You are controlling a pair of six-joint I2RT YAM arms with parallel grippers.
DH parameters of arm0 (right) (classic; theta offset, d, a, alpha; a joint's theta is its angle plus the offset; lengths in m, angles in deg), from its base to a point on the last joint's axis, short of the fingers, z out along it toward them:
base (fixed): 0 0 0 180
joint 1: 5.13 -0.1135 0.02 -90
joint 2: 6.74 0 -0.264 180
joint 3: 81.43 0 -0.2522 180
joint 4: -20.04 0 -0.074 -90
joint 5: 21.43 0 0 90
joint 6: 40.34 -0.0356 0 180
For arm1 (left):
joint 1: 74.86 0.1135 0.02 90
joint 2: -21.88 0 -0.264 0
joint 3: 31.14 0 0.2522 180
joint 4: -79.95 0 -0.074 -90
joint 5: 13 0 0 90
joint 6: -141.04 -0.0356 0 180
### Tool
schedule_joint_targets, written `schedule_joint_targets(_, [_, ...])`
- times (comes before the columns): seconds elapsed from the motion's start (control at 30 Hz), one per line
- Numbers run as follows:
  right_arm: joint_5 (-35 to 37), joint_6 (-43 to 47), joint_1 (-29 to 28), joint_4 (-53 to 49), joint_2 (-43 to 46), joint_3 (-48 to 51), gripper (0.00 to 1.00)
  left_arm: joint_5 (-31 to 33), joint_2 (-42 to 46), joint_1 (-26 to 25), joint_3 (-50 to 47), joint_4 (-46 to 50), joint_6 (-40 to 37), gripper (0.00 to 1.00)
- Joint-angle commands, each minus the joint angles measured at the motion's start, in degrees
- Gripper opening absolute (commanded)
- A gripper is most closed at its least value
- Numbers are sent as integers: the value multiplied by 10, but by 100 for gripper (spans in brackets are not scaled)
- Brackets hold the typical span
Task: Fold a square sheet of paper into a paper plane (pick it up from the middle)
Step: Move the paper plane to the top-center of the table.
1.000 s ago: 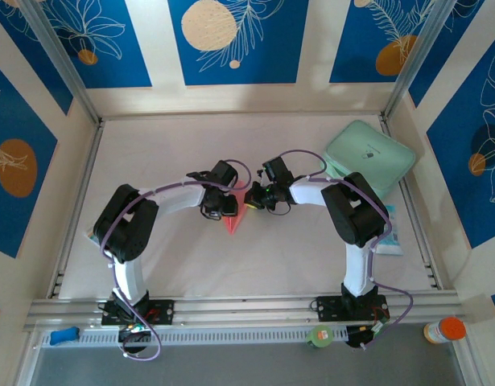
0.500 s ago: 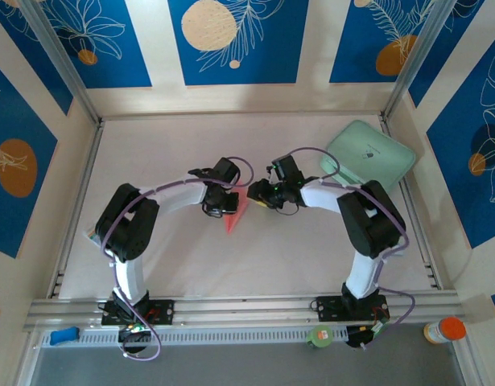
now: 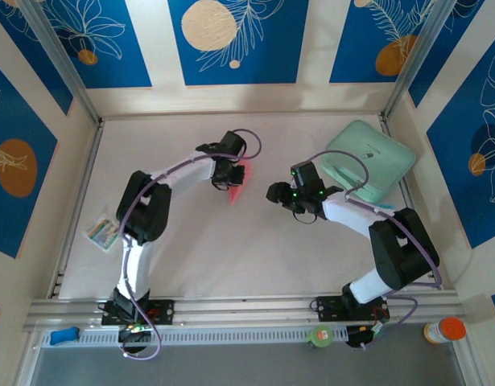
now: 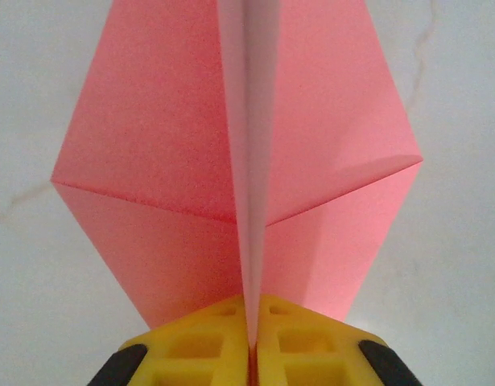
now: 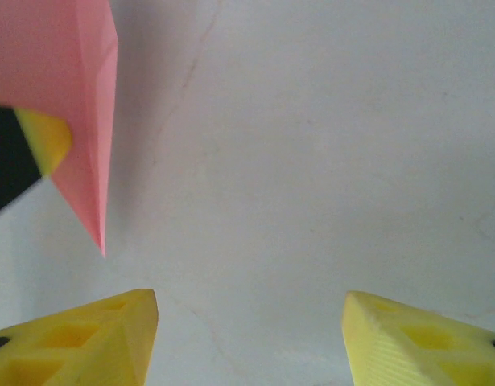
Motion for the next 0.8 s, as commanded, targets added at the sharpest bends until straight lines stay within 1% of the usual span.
schedule_joint_targets(0.0, [16,5,2,-15,19,10,62,24,-37,9,50,50,-18,10])
schedule_joint_targets(0.17, [14,1,3,-14,21,14,62,29,-72,18,91,68,-5,13])
schedule_joint_targets(0.27, [11,1,4,-13,20,14,62,30,-86,20,108,76,1,16])
schedule_joint_targets(0.47, [15,0,13,-23,20,8,61,31,-131,22,168,113,-5,18])
schedule_joint_targets(0.6, [18,1,16,-27,23,8,61,32,-142,23,180,121,-5,19])
schedule_joint_targets(0.77, [17,2,17,-28,24,9,61,42,-148,23,192,130,4,24])
